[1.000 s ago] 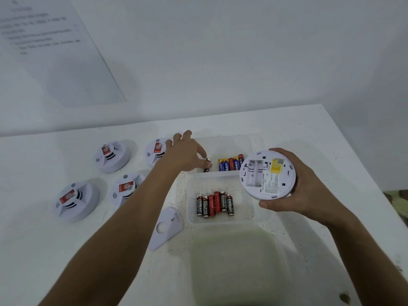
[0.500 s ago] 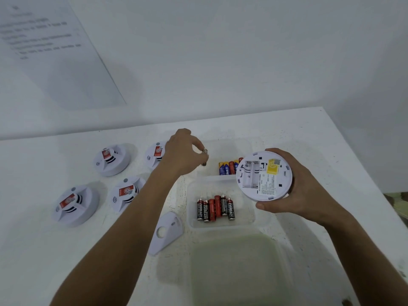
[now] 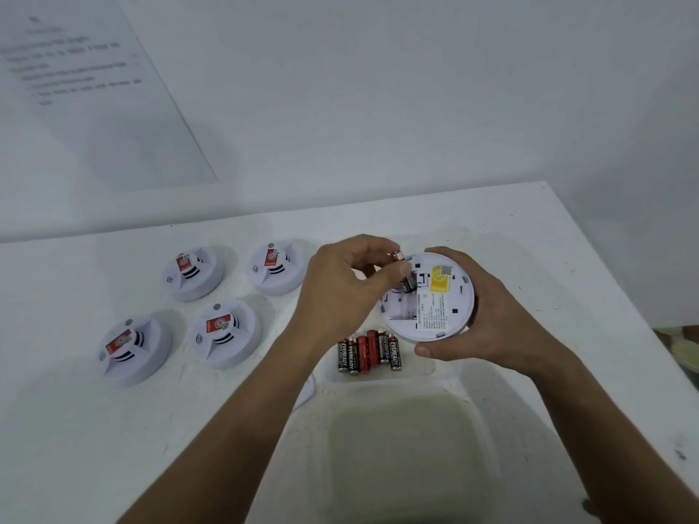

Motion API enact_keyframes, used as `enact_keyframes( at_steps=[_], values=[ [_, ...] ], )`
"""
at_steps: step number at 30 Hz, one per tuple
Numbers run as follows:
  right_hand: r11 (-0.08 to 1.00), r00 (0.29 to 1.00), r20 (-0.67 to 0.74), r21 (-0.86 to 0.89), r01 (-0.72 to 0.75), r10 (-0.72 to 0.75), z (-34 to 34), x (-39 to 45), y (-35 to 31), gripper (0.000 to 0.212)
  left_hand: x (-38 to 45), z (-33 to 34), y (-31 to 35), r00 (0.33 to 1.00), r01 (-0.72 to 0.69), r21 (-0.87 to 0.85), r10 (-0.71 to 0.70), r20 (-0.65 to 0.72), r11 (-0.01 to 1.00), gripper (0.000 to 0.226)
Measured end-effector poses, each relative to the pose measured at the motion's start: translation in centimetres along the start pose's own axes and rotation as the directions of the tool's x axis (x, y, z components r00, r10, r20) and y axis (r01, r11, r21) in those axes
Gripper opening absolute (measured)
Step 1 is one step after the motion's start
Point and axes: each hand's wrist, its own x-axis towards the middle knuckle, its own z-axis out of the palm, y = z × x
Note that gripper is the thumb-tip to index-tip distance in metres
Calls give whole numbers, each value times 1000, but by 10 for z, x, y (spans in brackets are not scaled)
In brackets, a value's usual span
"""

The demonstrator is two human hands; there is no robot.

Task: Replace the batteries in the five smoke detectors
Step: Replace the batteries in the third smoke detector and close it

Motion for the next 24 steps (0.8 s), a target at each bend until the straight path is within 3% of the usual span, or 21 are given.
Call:
enact_keyframes(
  at_steps=[3,7,14,20,24],
  values=[
    [1000,1000,1,17,-6,6,-1,-3,-1,99,-3,3,-7,999,-33,76,30,34,997,17],
    [1000,1000,14,22,-10,10,-3,-3,-4,96,-8,3,-10,993,-17,41,12,119,999,23],
    [999,1000,1,35,-20,20,-5,-4,-4,95,-10,-11,-18,905,-63,46,38,425,997,89],
    [999,999,16,40,-33,32,-5,-2,-7,87,-13,-6,-26,900,-227,95,171,402,969,75],
    [999,999,24,29,-43,42,-11,-2,-6,91,-5,-13,-23,886,-165,78,113,450,983,67]
  ],
)
